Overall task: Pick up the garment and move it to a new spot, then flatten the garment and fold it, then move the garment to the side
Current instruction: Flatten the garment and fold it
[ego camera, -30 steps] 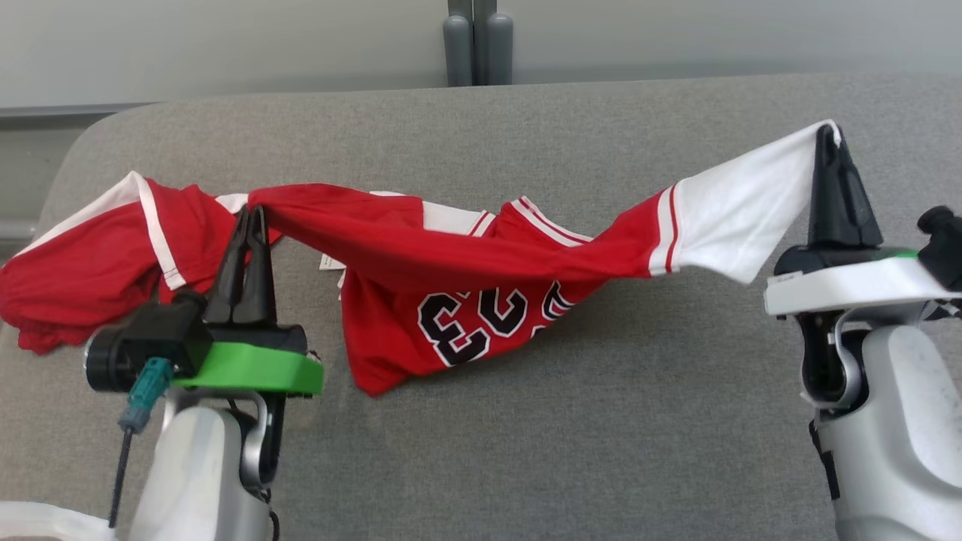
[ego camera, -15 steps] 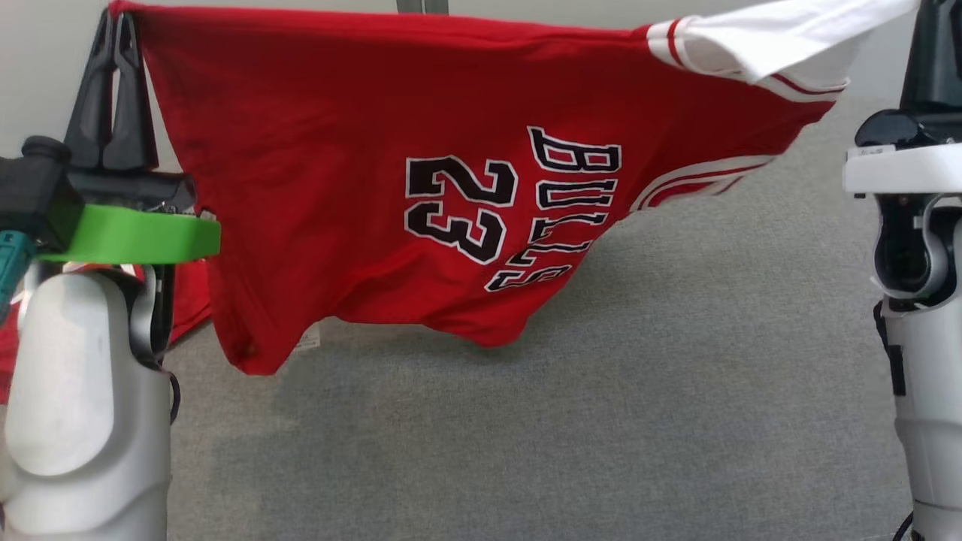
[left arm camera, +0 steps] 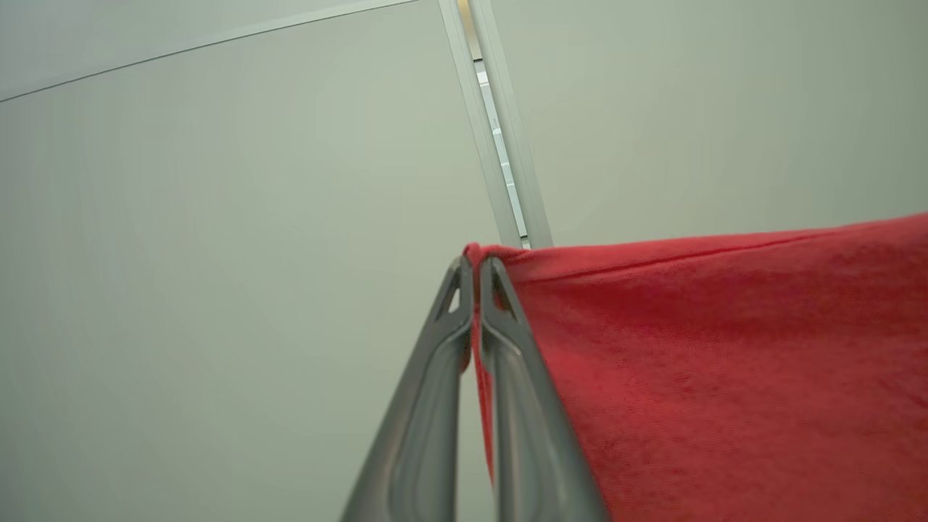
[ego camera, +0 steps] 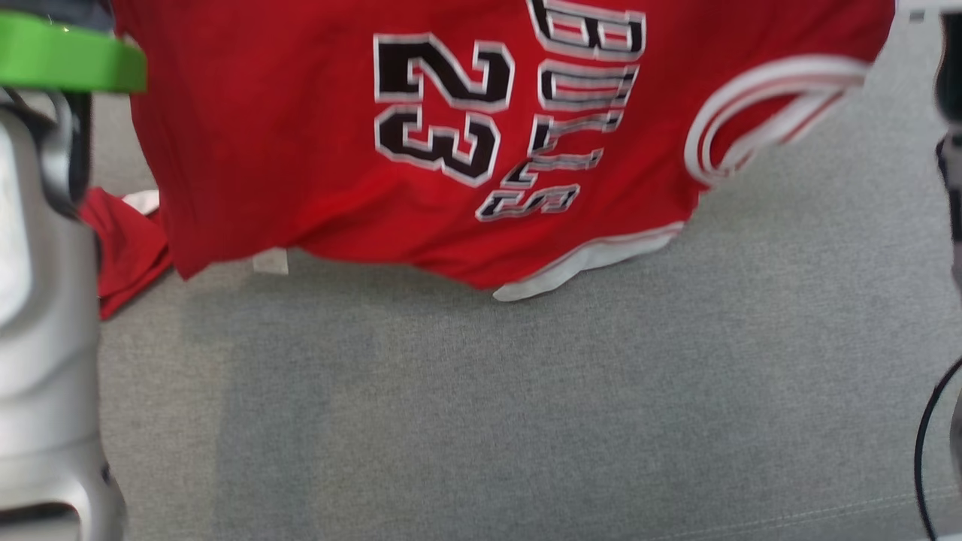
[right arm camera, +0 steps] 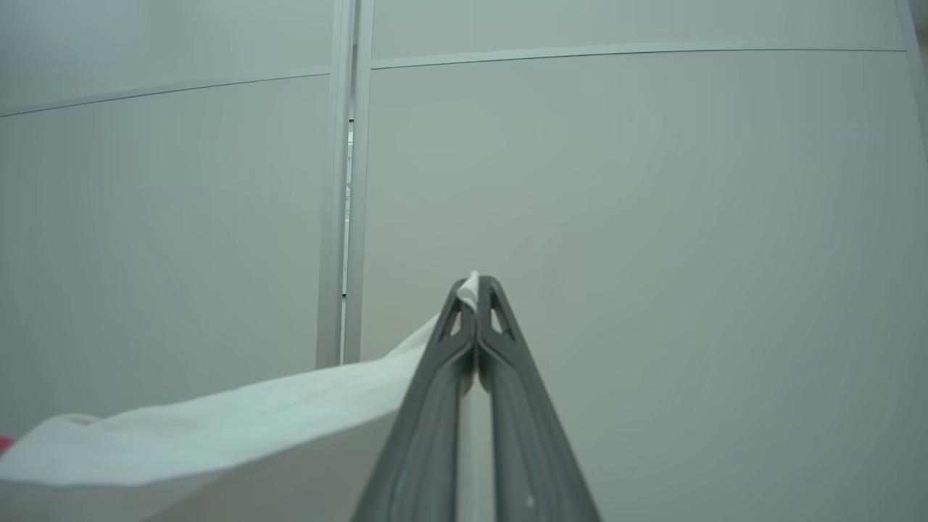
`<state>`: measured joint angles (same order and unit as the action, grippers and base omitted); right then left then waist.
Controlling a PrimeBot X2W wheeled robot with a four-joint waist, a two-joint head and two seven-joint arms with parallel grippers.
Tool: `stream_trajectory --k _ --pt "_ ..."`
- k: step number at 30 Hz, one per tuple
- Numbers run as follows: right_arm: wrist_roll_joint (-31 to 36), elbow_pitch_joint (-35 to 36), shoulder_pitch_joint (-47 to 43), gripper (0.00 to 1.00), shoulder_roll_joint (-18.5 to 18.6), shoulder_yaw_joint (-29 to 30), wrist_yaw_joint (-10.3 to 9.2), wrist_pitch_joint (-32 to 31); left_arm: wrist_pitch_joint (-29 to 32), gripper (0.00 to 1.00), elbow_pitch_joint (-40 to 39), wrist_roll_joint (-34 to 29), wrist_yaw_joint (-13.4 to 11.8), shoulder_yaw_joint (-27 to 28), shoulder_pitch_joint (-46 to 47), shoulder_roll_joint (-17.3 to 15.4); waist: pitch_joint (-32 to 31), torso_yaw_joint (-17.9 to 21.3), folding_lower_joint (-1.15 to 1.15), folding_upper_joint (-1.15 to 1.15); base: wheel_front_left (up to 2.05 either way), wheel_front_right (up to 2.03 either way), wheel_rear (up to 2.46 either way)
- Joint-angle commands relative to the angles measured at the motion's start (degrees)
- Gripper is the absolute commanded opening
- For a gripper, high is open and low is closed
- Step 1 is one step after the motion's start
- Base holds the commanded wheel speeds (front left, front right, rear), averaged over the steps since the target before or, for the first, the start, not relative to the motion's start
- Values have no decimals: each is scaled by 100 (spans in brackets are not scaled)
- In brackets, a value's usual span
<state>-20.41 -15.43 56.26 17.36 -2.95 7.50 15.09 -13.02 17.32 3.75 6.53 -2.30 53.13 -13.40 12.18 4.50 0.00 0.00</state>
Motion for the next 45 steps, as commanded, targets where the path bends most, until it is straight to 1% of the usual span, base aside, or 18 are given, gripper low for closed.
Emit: stream_trajectory --k 1,5,7,11,15,18,21,23,26,29,31,32,36,39,43,45 --pt "79 -208 430 0 14 -23 -3 3 23 0 129 -111 -22 -30 404 -129 948 102 0 0 0 0 0" --pt "462 -1031 1600 0 44 83 -4 8 36 0 745 -374 -121 -141 1433 -276 1523 137 0 0 0 0 0" --pt "641 -1316 2209 0 54 332 -5 9 -10 0 1063 -404 -220 -132 1980 -258 1733 127 0 0 0 0 0" --pt "1245 -1433 3035 0 121 804 -6 10 -145 0 1566 -459 -403 -164 2866 -162 1952 90 0 0 0 0 0" --pt "1609 -1321 3283 0 79 1203 -7 11 -204 0 1779 -439 -498 -179 3176 -123 2064 79 0 0 0 0 0" --pt "1450 -1245 2924 0 -41 1349 -7 11 -206 0 1793 -402 -509 -169 2903 -208 2207 131 0 0 0 0 0" --pt "1160 -1017 2371 0 -149 1416 -11 11 -206 0 1728 -273 -567 -61 2448 -197 2314 166 0 0 0 0 0" --pt "916 -808 1847 0 -205 1461 -11 12 -206 0 1599 -132 -627 54 2001 -129 2352 155 0 0 0 0 0" --pt "641 -566 829 0 -256 1188 -11 12 -207 0 1430 -1 -673 178 1098 21 2371 136 0 0 0 0 0" --pt "265 -372 -19 0 -357 1229 -11 12 -209 0 1256 149 -749 379 320 189 2325 119 0 0 0 0 0" --pt "48 -342 -597 0 -408 1089 -11 12 -208 0 1235 93 -682 352 -213 285 2283 107 0 0 0 0 0" --pt "-82 -331 -873 0 -426 1040 -11 12 -209 0 1192 110 -695 369 -459 378 2233 94 0 0 0 0 0" --pt "-365 -296 -1713 0 -466 904 -11 13 -209 0 1111 199 -705 538 -1191 585 2010 80 0 0 0 0 0" --pt "-498 -334 -2158 0 -497 927 -11 13 -209 0 1099 206 -659 644 -1673 712 1799 86 0 0 0 0 0" --pt "-528 -371 -2615 0 -572 790 -11 13 -209 0 1054 190 -660 806 -2169 824 1502 120 0 0 0 0 0" --pt "-530 -403 -2825 0 -588 705 -11 13 -209 0 1106 136 -615 794 -2383 874 1350 121 0 0 0 0 0"
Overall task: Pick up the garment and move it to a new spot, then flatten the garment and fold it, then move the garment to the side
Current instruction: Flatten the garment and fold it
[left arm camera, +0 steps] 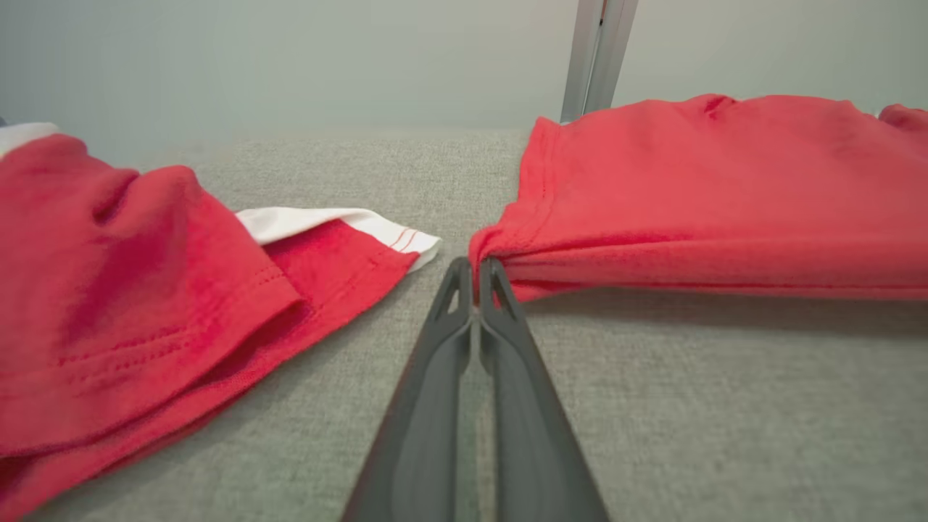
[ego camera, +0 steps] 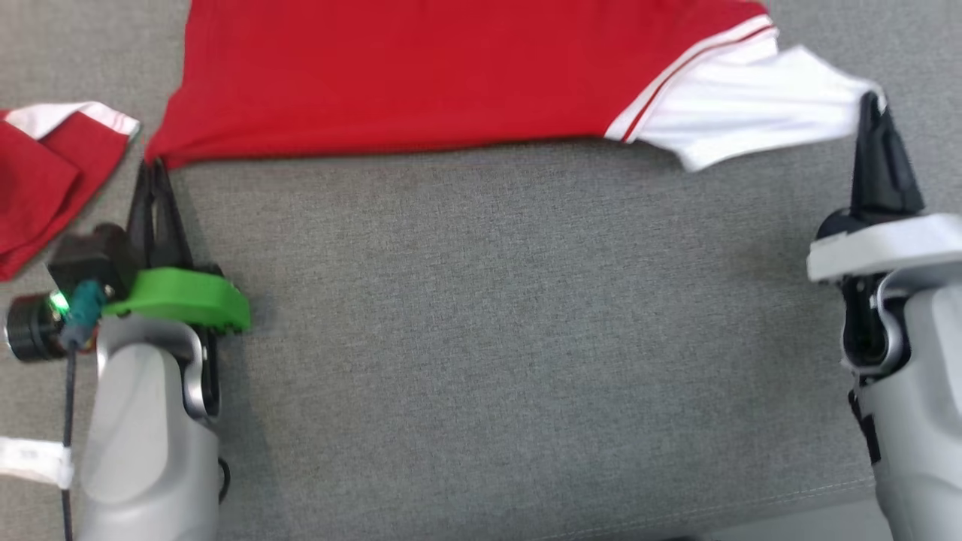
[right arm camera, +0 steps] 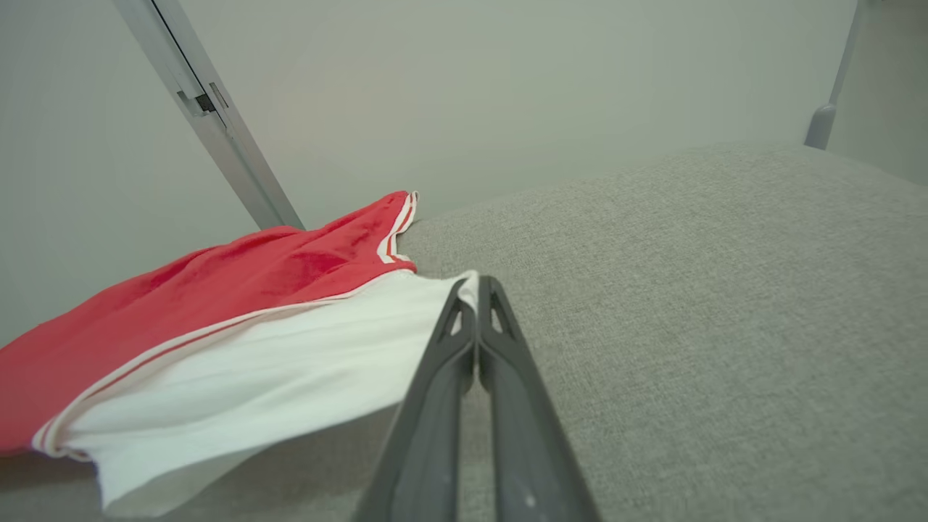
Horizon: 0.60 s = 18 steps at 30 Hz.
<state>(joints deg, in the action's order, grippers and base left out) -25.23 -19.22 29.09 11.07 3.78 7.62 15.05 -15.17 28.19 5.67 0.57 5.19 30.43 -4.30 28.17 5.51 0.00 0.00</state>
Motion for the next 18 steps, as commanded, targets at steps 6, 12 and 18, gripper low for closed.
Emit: stream_trajectory --k 6,12,18 --pt "-88 -178 -638 0 -27 -62 -24 17 3 0 66 -31 -10 103 -643 68 -715 -29 0 0 0 0 0" --pt "-23 -364 -1138 0 -106 -137 -24 17 3 0 125 27 -7 166 -1180 104 -1195 -85 0 0 0 0 0" --pt "-65 -585 -1637 0 -126 -172 -24 17 3 0 189 36 29 95 -1753 113 -1732 -150 0 0 0 0 0"
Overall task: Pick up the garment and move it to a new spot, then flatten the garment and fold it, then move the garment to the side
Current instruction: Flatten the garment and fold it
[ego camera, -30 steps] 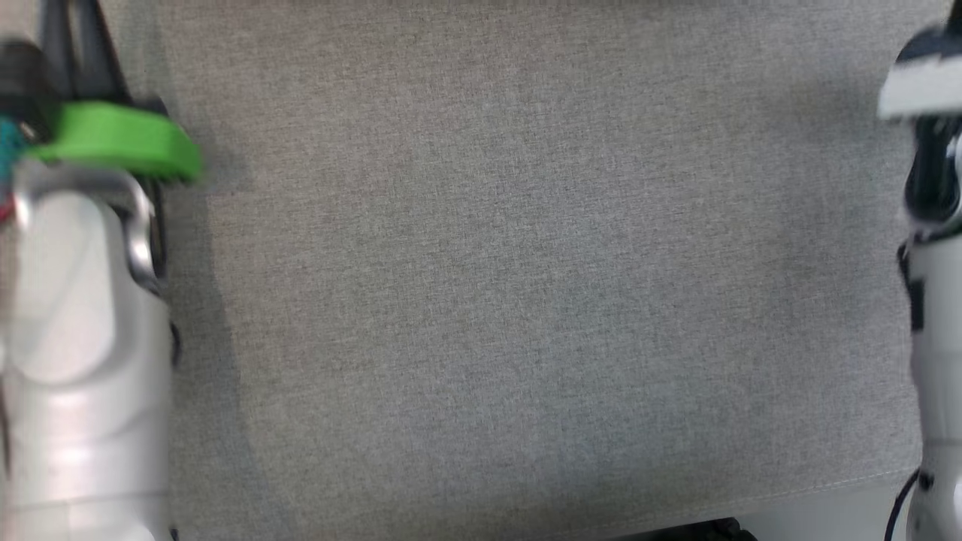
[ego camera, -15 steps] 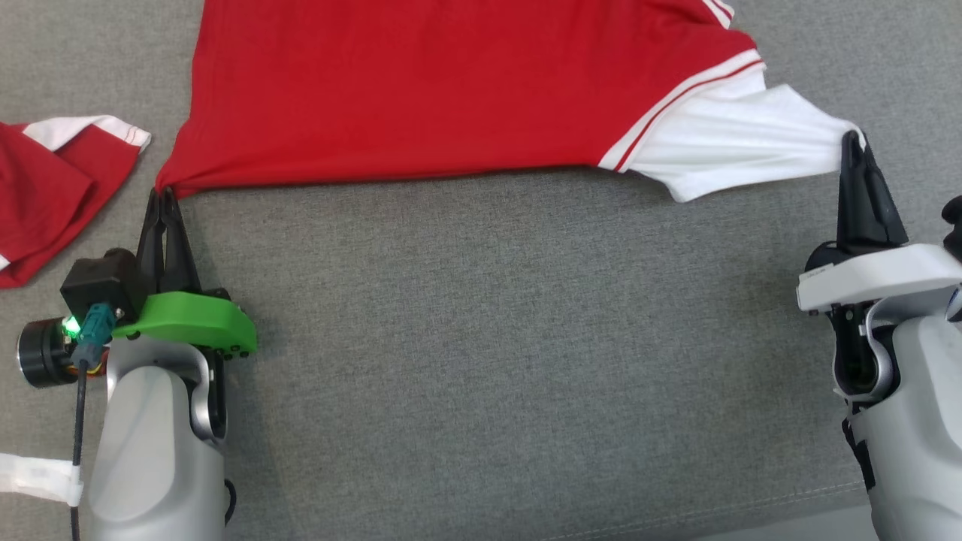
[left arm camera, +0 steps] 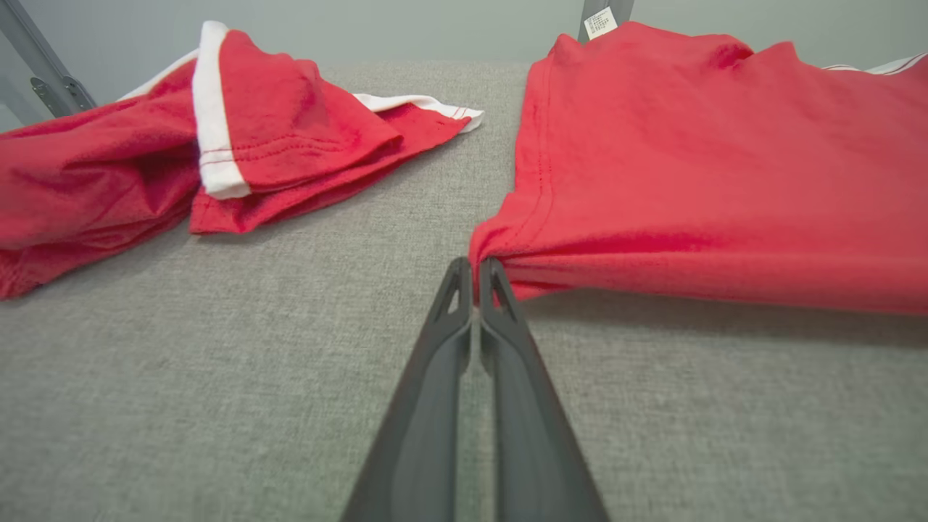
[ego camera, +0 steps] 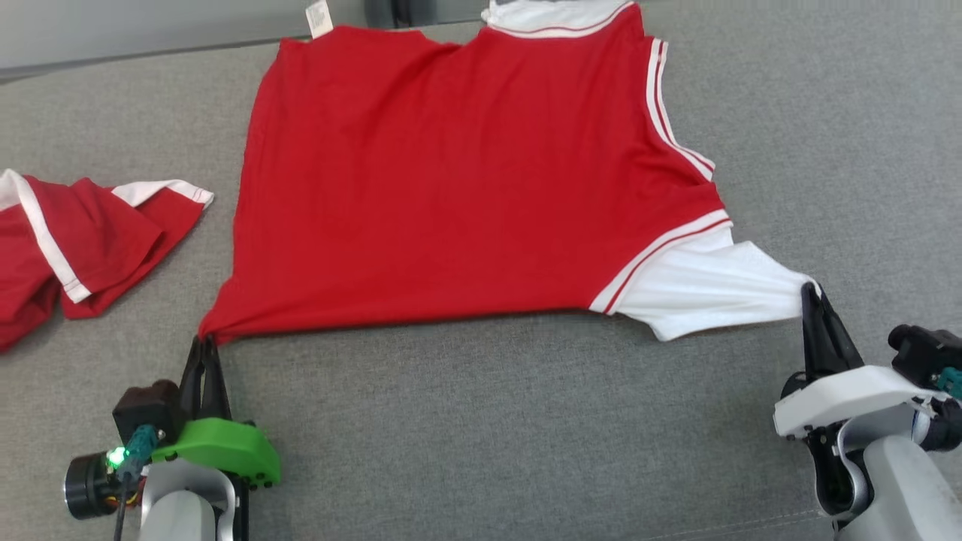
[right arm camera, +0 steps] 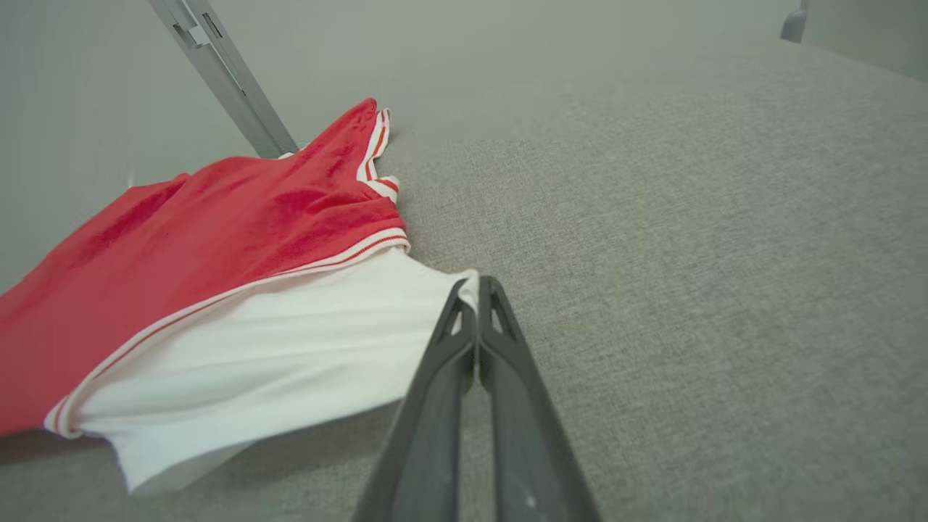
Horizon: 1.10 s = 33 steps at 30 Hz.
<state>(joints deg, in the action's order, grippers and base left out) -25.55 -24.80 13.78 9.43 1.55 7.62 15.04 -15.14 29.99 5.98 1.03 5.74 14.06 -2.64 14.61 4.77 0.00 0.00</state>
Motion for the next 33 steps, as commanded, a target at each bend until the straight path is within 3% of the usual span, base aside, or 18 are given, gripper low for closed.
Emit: stream_trajectory --k 1,16,33 --pt "-49 -59 -182 0 31 46 -24 18 1 0 21 40 -18 4 -203 -52 -448 -88 0 0 0 0 0" --pt "-36 -177 -1289 0 -78 -188 -19 18 0 0 4 584 -259 -383 -1401 -50 -1355 -211 0 0 0 0 0" --pt "-46 -48 -2063 0 -144 12 -19 18 0 0 -123 767 -370 -656 -2124 -49 -1663 -239 0 0 0 0 0"
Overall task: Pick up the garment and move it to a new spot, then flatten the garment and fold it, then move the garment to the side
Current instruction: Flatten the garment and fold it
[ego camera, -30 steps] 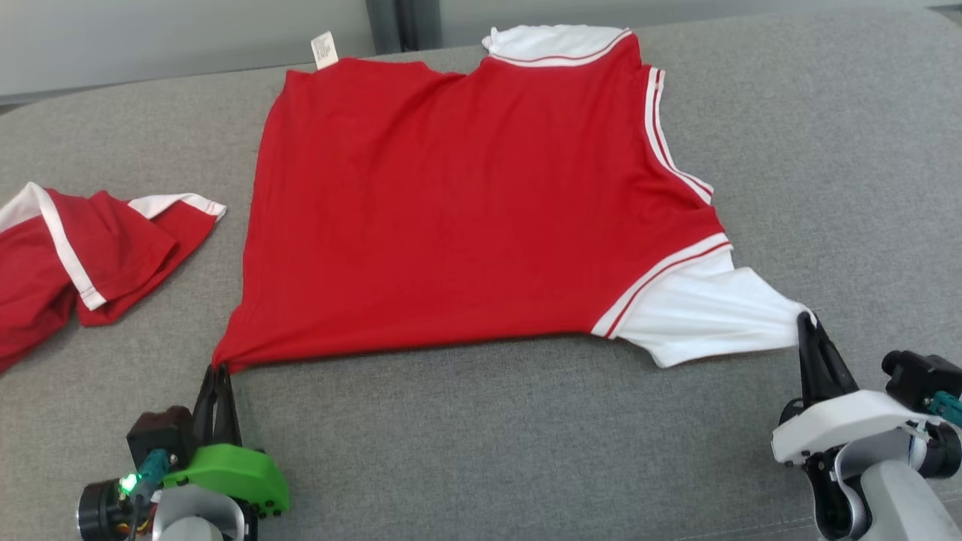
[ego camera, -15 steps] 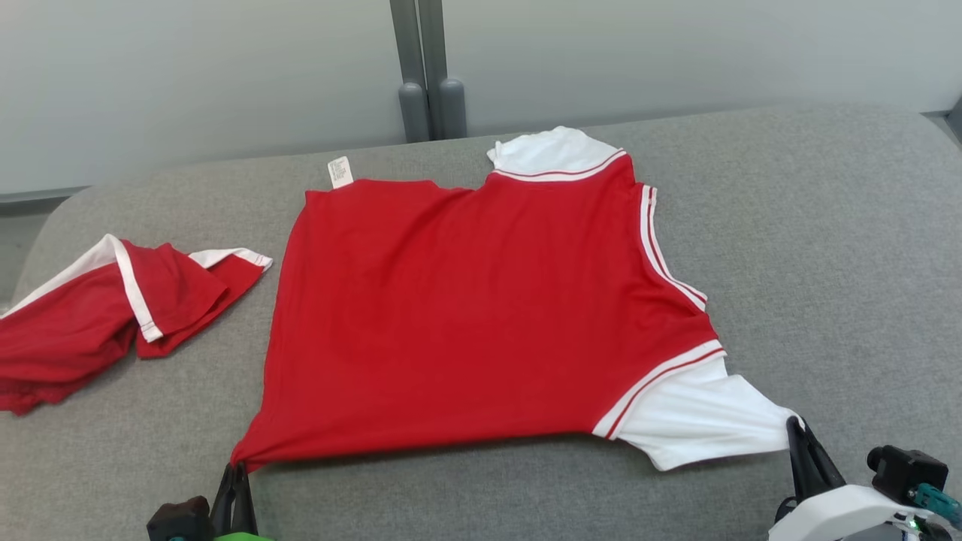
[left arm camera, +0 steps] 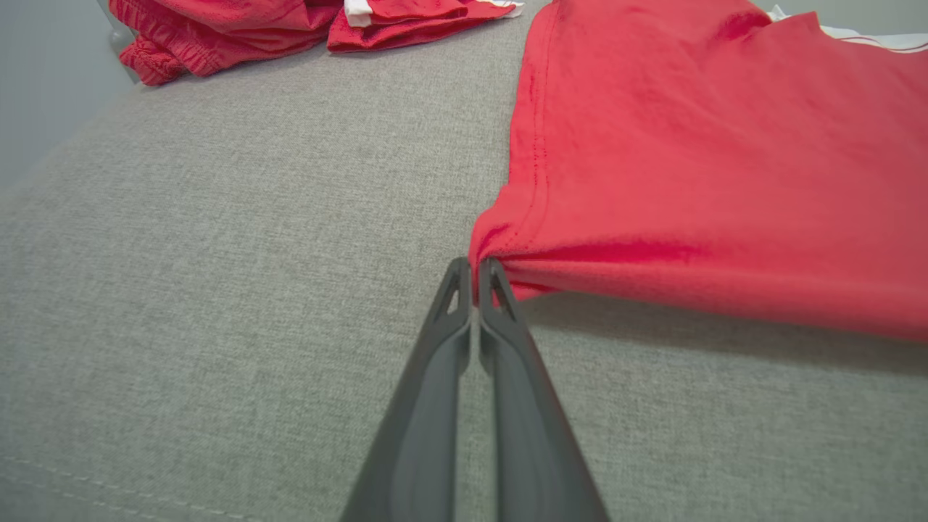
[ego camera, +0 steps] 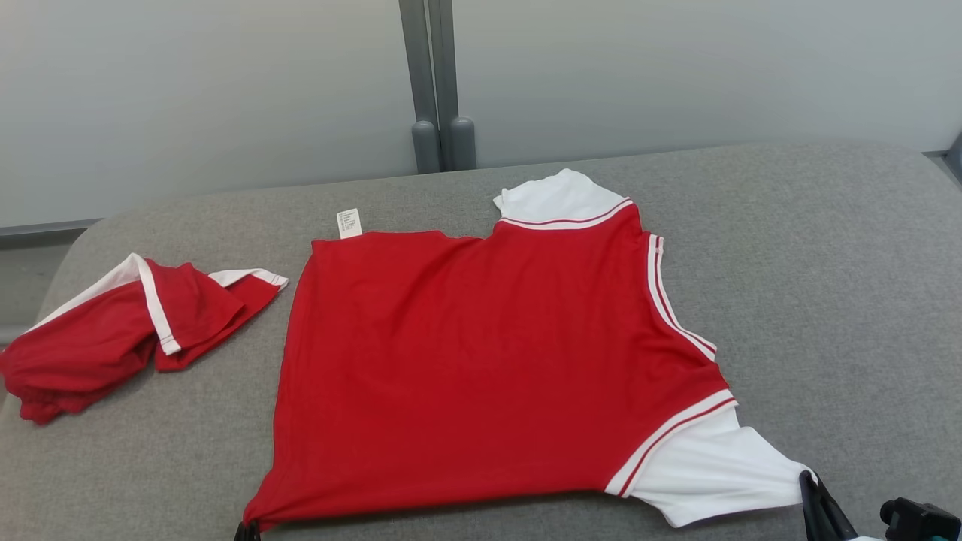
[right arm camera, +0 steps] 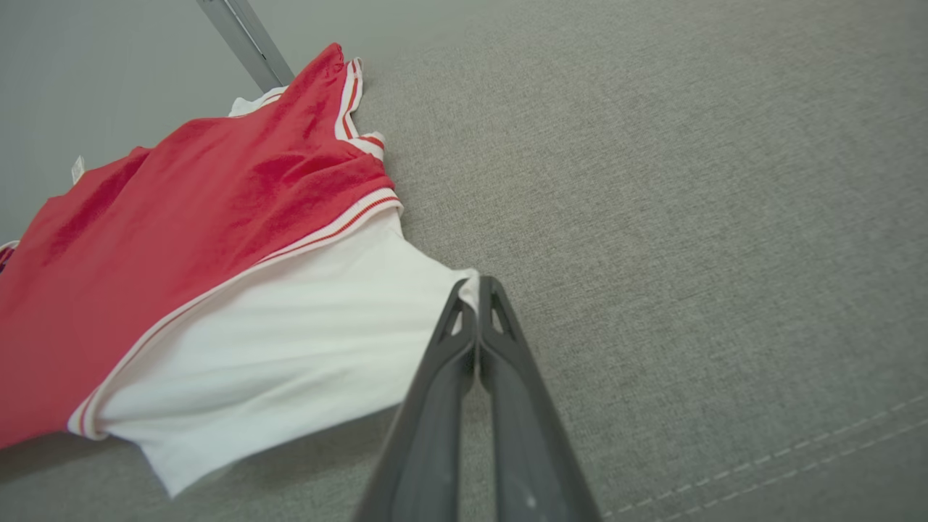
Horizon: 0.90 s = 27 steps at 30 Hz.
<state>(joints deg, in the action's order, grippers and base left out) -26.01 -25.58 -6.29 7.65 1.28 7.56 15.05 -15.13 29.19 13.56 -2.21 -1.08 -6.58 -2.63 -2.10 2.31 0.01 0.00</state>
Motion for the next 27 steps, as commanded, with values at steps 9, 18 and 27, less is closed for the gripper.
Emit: stream_trajectory --k 9,18,27 --pt "-65 359 408 0 -71 72 -13 17 -2 0 -561 -164 0 14 268 -46 224 40 -1 0 0 0 0" --pt "148 225 1469 0 -147 173 -12 17 -2 0 -679 -420 159 -97 1106 -46 737 47 -1 0 0 0 0" --pt "365 -85 2348 0 -278 310 -12 17 -2 0 -316 -586 208 -95 1931 -45 1298 33 -1 0 0 0 0"
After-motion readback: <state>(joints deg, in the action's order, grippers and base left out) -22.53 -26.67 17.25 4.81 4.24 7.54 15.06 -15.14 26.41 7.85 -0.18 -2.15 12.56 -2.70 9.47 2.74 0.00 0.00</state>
